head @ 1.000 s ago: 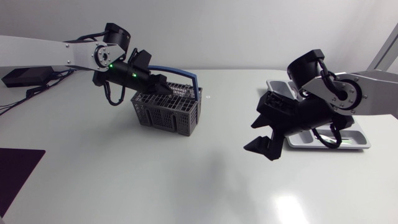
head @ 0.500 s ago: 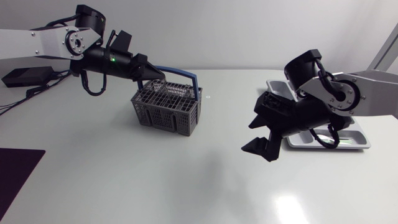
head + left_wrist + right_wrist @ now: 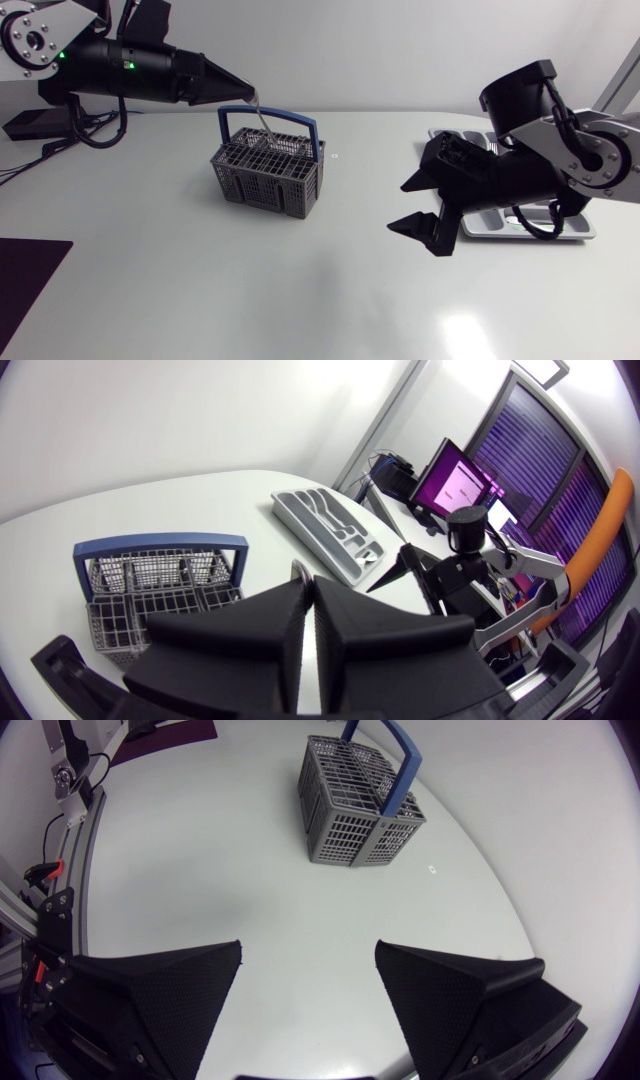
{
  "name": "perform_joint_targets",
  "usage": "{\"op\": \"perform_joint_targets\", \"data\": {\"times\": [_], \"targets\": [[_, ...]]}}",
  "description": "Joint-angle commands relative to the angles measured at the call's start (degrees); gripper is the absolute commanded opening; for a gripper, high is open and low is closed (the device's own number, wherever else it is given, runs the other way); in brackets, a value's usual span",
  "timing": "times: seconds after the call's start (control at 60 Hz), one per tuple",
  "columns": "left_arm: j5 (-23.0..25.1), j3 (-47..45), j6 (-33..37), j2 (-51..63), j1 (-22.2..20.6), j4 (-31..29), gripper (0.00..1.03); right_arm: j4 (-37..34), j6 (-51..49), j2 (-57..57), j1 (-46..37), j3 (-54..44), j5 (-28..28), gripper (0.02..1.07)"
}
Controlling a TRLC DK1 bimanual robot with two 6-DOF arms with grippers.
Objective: Unload the cutlery basket into the drawer organizer.
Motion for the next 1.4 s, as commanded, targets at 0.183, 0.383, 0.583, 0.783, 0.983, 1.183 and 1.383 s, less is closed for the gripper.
{"op": "perform_joint_targets", "data": {"times": [0.183, 0.383, 0.583, 0.783, 0.983, 1.183, 1.383], "targets": [[4.75, -4.16, 6.32, -2.34, -6.13, -4.78, 0.04, -2.23, 1.59, -0.55, 1.82, 1.18, -4.08, 0.98], [5.8, -6.44, 9.66, -2.16, -10.43, -6.44, 0.04, -3.37, 1.68, 0.15, 4.55, 1.53, -9.09, 1.02], [6.77, -6.97, 10.8, -1.55, -13.86, -7.94, 0.04, -3.2, 2.91, 1.2, 6.31, 3.47, -14.63, 1.02], [6.95, -7.32, 10.8, -1.55, -17.29, -8.64, 0.04, -2.84, 4.14, 2.7, 8.42, 5.93, -17.35, 1.02], [6.95, -7.06, 10.8, -1.55, -19.49, -9.7, 0.04, -1.96, 5.37, 3.49, 10.53, 7.25, -17.62, 0.93], [7.03, -7.5, 10.89, -1.63, -20.1, -9.96, 0.04, -1.96, 5.9, 3.49, 10.79, 8.3, -18.85, 0.67], [7.03, -7.76, 10.89, -1.9, -20.45, -10.05, 0.04, -0.73, 6.95, 3.75, 11.32, 9.0, -18.93, 0.37]]}}
